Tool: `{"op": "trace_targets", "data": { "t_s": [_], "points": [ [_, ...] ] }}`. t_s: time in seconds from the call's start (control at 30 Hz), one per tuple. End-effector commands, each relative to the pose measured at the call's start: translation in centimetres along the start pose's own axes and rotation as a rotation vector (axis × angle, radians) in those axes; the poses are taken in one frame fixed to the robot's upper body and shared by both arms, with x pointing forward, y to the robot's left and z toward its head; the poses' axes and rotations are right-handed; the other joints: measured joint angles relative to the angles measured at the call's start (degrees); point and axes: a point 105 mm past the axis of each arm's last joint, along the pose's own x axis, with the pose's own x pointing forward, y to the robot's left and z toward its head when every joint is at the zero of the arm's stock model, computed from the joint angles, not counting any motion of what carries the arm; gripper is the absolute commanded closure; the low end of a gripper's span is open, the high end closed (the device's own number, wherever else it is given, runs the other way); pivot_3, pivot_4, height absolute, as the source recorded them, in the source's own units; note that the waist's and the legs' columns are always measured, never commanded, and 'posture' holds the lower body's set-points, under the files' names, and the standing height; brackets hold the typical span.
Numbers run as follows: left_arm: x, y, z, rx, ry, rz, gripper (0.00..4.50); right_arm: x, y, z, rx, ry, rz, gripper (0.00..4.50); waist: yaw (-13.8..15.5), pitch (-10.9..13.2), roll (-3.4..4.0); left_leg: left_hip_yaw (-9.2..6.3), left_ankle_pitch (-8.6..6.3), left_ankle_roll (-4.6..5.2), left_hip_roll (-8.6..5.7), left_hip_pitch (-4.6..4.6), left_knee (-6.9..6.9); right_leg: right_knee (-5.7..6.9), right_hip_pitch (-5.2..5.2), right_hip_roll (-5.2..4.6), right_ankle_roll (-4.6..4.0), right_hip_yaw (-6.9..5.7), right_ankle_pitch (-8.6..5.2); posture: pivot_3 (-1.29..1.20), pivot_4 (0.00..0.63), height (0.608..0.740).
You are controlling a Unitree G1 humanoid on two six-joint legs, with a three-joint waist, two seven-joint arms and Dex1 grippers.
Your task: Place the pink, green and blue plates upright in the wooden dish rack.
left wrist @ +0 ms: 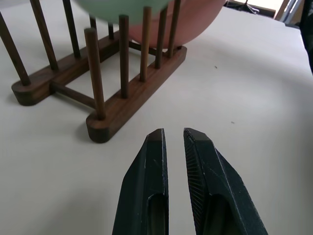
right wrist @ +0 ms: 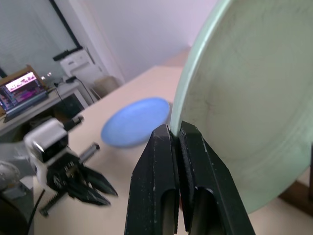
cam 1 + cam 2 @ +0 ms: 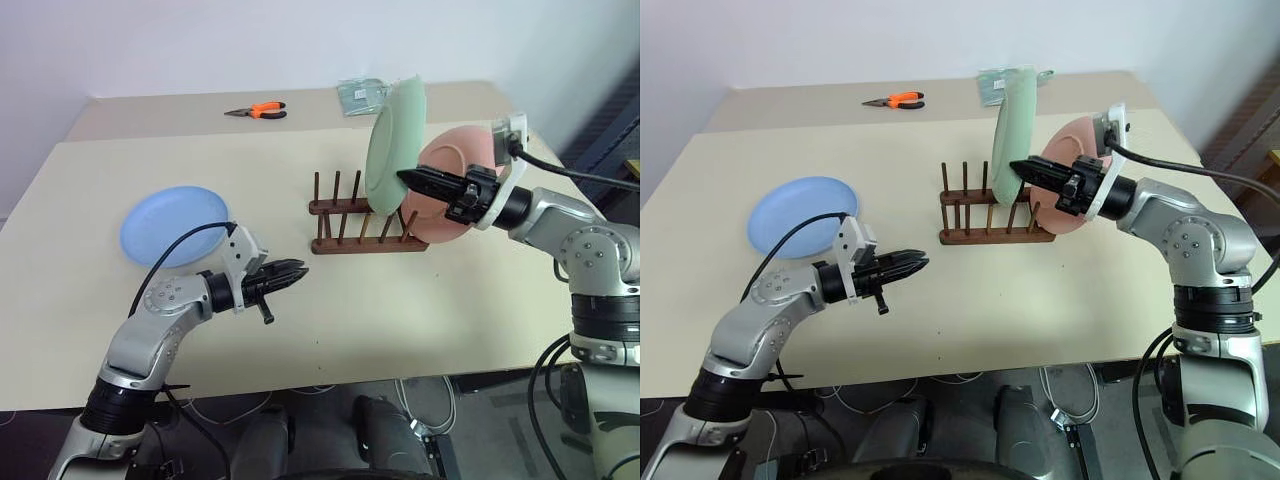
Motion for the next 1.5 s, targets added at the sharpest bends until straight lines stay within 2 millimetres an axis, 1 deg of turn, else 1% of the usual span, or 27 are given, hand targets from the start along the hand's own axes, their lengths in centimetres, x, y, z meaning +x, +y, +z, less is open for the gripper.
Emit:
{"op": "trace_targets", "data": {
  "t_s": [0.03, 0.1, 0.2, 0.27, 0.3, 0.33, 0.4, 0.5, 0.57, 0.63, 0.67, 0.73, 0.77, 0.8, 0.83, 0.9, 0.93, 0.97, 1.0, 1.07, 1.13, 1.2, 1.27, 1.3, 1.37, 1.47, 1.5],
  "points": [
    [0.1, -0.1, 0.9, 0.041, -0.029, -0.008, 3.91, -0.2, 0.6, 0.9, -0.073, -0.005, 0.031, 4.47, 0.01, 0.0, 0.0, 0.0, 0.0, 0.0, 0.0, 0.0, 0.0, 0.0, 0.0, 0.0, 0.0, 0.0, 0.0, 0.0, 0.15, 0.74],
    [0.1, -0.1, 0.9, 0.044, -0.026, -0.01, 3.91, 0.0, 1.1, 0.9, -0.082, 0.004, 0.059, 4.47, 0.01, 0.0, 0.0, 0.0, 0.0, 0.0, 0.0, 0.0, 0.0, 0.0, 0.0, 0.0, 0.0, 0.0, 0.0, 0.0, 0.15, 0.74],
    [0.1, -0.1, 0.9, 0.04, -0.027, -0.012, 3.91, 0.0, 0.9, 1.3, -0.13, 0.002, 0.035, 3.58, 0.05, 0.0, 0.0, 0.0, 0.0, 0.0, 0.0, -0.01, 0.01, -0.01, 0.01, 0.0, 0.0, 0.0, 0.0, 0.0, 0.15, 0.74],
    [0.1, -0.2, 0.8, 0.025, -0.029, -0.02, 3.91, 0.0, 0.7, 1.6, -0.158, -0.005, 0.021, 2.74, 0.03, 0.0, 0.0, 0.0, 0.0, 0.0, 0.0, 0.0, 0.01, -0.01, 0.01, 0.0, 0.01, 0.0, 0.0, 0.0, 0.15, 0.74],
    [0.0, -0.2, 0.9, -0.003, -0.039, -0.023, 3.67, 0.0, 0.5, 2.1, -0.199, -0.017, -0.009, 2.11, 0.01, 0.0, 0.0, -0.01, 0.0, 0.0, 0.0, 0.0, 0.0, 0.0, 0.01, 0.0, 0.01, 0.0, 0.0, 0.0, 0.15, 0.74],
    [0.0, -0.2, 1.0, -0.028, -0.048, -0.029, 3.39, 0.0, 0.3, 2.7, -0.237, -0.027, -0.033, 1.67, 0.01, 0.0, 0.0, 0.0, 0.0, 0.0, 0.0, 0.0, 0.0, 0.0, 0.0, 0.0, 0.01, 0.0, 0.0, 0.0, 0.15, 0.74],
    [-0.2, -0.4, 1.2, -0.046, -0.059, -0.039, 2.65, -0.3, -0.1, 3.8, -0.33, -0.044, -0.084, 1.65, -0.03, 0.0, 0.0, 0.0, 0.0, 0.0, 0.0, -0.01, 0.0, 0.0, 0.0, 0.0, 0.02, 0.0, 0.0, 0.0, 0.15, 0.74],
    [-0.4, 0.6, 2.1, -0.053, -0.109, 0.025, 1.06, -0.8, -0.8, 5.4, -0.457, -0.065, -0.171, 1.65, -0.04, 0.0, 0.0, 0.0, 0.0, 0.0, 0.0, 0.0, -0.01, 0.0, -0.01, 0.0, 0.03, 0.0, 0.0, 0.0, 0.15, 0.74],
    [-1.0, 2.3, 3.5, -0.049, -0.189, 0.138, 0.04, -1.4, -1.3, 7.0, -0.527, -0.102, -0.232, 1.65, 0.01, 0.01, 0.0, 0.0, 0.0, -0.01, 0.0, 0.0, 0.0, 0.0, 0.0, 0.0, 0.06, 0.0, 0.02, 0.0, 0.15, 0.74],
    [-2.5, 5.5, 5.3, -0.054, -0.292, 0.362, 0.04, -1.7, -0.6, 9.2, -0.536, -0.17, -0.228, 1.65, 0.08, 0.03, 0.0, -0.01, 0.0, -0.01, -0.01, 0.0, 0.02, -0.01, 0.01, -0.01, 0.12, 0.0, 0.06, 0.0, 0.15, 0.74],
    [-3.7, 7.9, 5.4, -0.069, -0.304, 0.53, 0.0, -1.5, 0.4, 10.0, -0.53, -0.203, -0.193, 1.11, 0.15, 0.04, -0.01, -0.02, 0.0, -0.01, -0.01, -0.01, 0.02, -0.01, 0.01, -0.01, 0.12, 0.0, 0.06, 0.0, 0.15, 0.74],
    [-6.5, 11.8, 5.2, -0.122, -0.32, 0.843, 0.0, -0.5, 2.4, 10.0, -0.578, -0.189, -0.113, 0.38, 0.14, 0.03, -0.03, -0.05, 0.01, -0.01, 0.0, 0.02, 0.01, 0.0, 0.01, 0.0, 0.19, -0.01, 0.11, 0.0, 0.15, 0.74],
    [-8.4, 13.5, 5.1, -0.115, -0.315, 1.017, 0.0, 0.3, 3.2, 9.1, -0.608, -0.149, -0.075, 0.02, 0.01, 0.02, -0.05, -0.08, 0.0, -0.01, 0.0, 0.06, -0.02, 0.01, 0.03, 0.0, 0.22, -0.03, 0.12, 0.0, 0.15, 0.74],
    [-9.9, 14.5, 5.2, -0.101, -0.31, 1.152, 0.0, 1.0, 3.8, 8.2, -0.626, -0.109, -0.044, 0.02, -0.23, 0.0, -0.09, -0.08, 0.0, -0.01, 0.02, 0.09, -0.07, 0.01, 0.03, 0.02, 0.23, -0.04, 0.12, 0.0, 0.15, 0.74],
    [-12.1, 15.7, 4.9, -0.133, -0.296, 1.332, 0.0, 1.8, 4.9, 6.5, -0.65, -0.047, 0.022, 0.02, -0.29, -0.03, -0.13, -0.07, 0.0, -0.01, 0.04, 0.1, -0.09, 0.01, 0.02, 0.04, 0.24, -0.04, 0.13, 0.0, 0.15, 0.74],
    [-15.8, 16.8, 4.0, -0.179, -0.241, 1.596, 0.0, 2.7, 6.7, 3.6, -0.67, 0.037, 0.132, 0.02, -0.21, -0.06, -0.24, -0.07, 0.0, -0.02, 0.04, 0.1, -0.1, -0.01, 0.01, 0.04, 0.28, -0.04, 0.11, 0.0, 0.15, 0.74],
    [-17.3, 16.9, 3.4, -0.212, -0.21, 1.693, 0.0, 3.2, 7.6, 2.1, -0.664, 0.075, 0.192, 0.02, -0.12, -0.05, -0.26, -0.07, 0.0, -0.02, 0.04, 0.08, -0.09, -0.01, 0.0, 0.04, 0.29, -0.04, 0.11, 0.0, 0.15, 0.74],
    [-18.3, 17.0, 3.0, -0.243, -0.191, 1.748, 0.0, 3.5, 8.2, 1.1, -0.653, 0.099, 0.227, 0.02, -0.11, -0.05, -0.26, -0.07, 0.0, -0.03, 0.02, 0.06, -0.08, -0.01, 0.0, 0.03, 0.3, -0.04, 0.11, 0.0, 0.15, 0.74],
    [-18.7, 16.9, 2.7, -0.281, -0.174, 1.775, 0.0, 3.7, 8.5, 0.2, -0.652, 0.123, 0.249, 0.02, -0.02, -0.04, -0.26, -0.06, 0.0, -0.03, 0.01, 0.05, -0.06, -0.01, 0.0, 0.01, 0.31, -0.03, 0.12, 0.0, 0.15, 0.74],
    [-18.0, 16.9, 1.2, -0.382, -0.07, 1.706, 0.0, 4.3, 9.0, -1.5, -0.649, 0.155, 0.283, 0.02, 0.29, -0.03, -0.36, -0.06, 0.03, -0.07, -0.03, 0.01, -0.01, 0.0, 0.0, -0.01, 0.35, -0.04, 0.15, 0.0, 0.15, 0.74],
    [-17.6, 16.5, 0.3, -0.439, -0.022, 1.666, 0.0, 4.6, 9.3, -2.6, -0.655, 0.171, 0.301, 0.02, 0.61, -0.04, -0.45, -0.12, 0.06, -0.13, -0.05, 0.0, 0.01, 0.02, 0.04, -0.01, 0.36, -0.08, 0.15, 0.0, 0.15, 0.74],
    [-17.1, 16.0, -1.0, -0.555, -0.004, 1.62, 0.0, 4.6, 9.4, -3.3, -0.647, 0.179, 0.31, 0.02, 0.7, -0.02, -0.57, -0.14, 0.06, -0.14, -0.07, 0.02, 0.03, 0.01, 0.07, -0.02, 0.36, -0.09, 0.15, 0.0, 0.15, 0.74],
    [-16.3, 15.3, -3.2, -0.736, 0.019, 1.55, 0.0, 4.7, 9.5, -3.9, -0.638, 0.186, 0.315, 0.02, 0.63, -0.02, -0.58, -0.14, 0.06, -0.15, -0.07, 0.03, 0.03, 0.02, 0.07, -0.03, 0.36, -0.09, 0.15, 0.0, 0.15, 0.74],
    [-15.3, 14.9, -4.0, -0.837, 0.009, 1.476, 0.0, 4.7, 9.5, -4.0, -0.637, 0.187, 0.314, 0.02, 0.41, -0.01, -0.6, -0.14, 0.06, -0.15, -0.07, 0.03, 0.02, 0.02, 0.05, -0.02, 0.36, -0.09, 0.15, 0.0, 0.15, 0.74],
    [-14.8, 14.5, -5.0, -0.945, -0.019, 1.451, 0.0, 4.8, 9.4, -4.1, -0.635, 0.186, 0.306, 0.02, 0.14, -0.01, -0.61, -0.16, 0.07, -0.16, -0.05, 0.03, 0.0, 0.05, 0.03, -0.02, 0.36, -0.1, 0.15, 0.0, 0.15, 0.74],
    [-14.6, 14.4, -5.6, -0.999, -0.053, 1.456, 0.81, 4.9, 9.0, -4.1, -0.649, 0.181, 0.276, 0.0, 0.12, -0.02, -0.59, -0.16, 0.08, -0.19, -0.05, 0.09, -0.05, 0.09, 0.02, -0.02, 0.35, -0.11, 0.15, 0.0, 0.15, 0.74],
    [-14.6, 14.4, -5.5, -1.007, -0.069, 1.461, 1.27, 4.9, 8.7, -4.0, -0.651, 0.178, 0.262, 0.0, 0.16, -0.02, -0.59, -0.15, 0.08, -0.2, -0.05, 0.09, -0.05, 0.09, 0.02, -0.02, 0.35, -0.11, 0.15, 0.0, 0.15, 0.74]
  ]
}}
